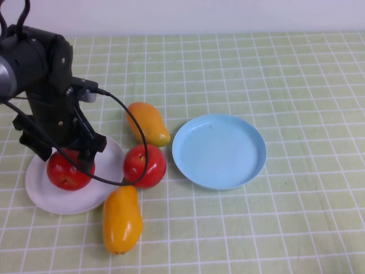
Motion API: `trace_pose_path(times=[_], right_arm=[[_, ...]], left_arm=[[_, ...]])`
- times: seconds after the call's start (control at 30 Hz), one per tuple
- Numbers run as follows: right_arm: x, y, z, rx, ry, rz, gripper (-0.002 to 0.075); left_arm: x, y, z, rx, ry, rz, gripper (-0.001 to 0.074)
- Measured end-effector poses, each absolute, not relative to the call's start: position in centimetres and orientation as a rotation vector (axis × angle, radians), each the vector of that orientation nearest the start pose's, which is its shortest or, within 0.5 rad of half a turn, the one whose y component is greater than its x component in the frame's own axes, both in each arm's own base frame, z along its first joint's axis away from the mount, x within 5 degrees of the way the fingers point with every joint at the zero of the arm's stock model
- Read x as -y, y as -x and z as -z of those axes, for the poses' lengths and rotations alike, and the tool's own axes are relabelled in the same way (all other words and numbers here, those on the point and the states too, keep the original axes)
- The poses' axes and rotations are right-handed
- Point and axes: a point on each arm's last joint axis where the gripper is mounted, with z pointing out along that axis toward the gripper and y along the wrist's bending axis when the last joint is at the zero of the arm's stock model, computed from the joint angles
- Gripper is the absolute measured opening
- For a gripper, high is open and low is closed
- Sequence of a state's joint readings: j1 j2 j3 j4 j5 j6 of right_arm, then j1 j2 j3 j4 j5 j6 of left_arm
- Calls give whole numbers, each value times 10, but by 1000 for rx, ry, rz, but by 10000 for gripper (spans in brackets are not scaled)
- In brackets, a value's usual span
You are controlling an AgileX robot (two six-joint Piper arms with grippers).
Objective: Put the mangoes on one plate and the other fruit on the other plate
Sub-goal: Put one type of fruit in the left plate
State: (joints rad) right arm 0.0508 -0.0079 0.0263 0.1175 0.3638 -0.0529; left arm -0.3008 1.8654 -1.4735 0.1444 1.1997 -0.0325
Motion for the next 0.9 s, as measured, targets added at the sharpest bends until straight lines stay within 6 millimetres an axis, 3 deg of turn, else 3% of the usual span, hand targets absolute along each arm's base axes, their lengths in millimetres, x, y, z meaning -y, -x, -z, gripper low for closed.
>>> trace_pose_path(times=[0.2, 0.4, 0.5, 0.67, 0.9], right_arm=[[-6, -53, -172, -1865, 23, -113, -16], [-6, -53, -172, -1865, 23, -113, -16], [-6, -53, -172, -1865, 23, -113, -16], [-6, -53, -172, -1865, 23, -113, -16], [-6, -53, -172, -1865, 23, -113, -16]], left_arm=[[95, -358, -247, -2980, -491, -229, 668], [99, -350, -286, -2880, -429, -161, 668], [118, -342, -299, -2849, -443, -52, 668], [163, -328, -303, -2763, -662, 110, 668], [194, -326, -287, -2657, -994, 117, 668]])
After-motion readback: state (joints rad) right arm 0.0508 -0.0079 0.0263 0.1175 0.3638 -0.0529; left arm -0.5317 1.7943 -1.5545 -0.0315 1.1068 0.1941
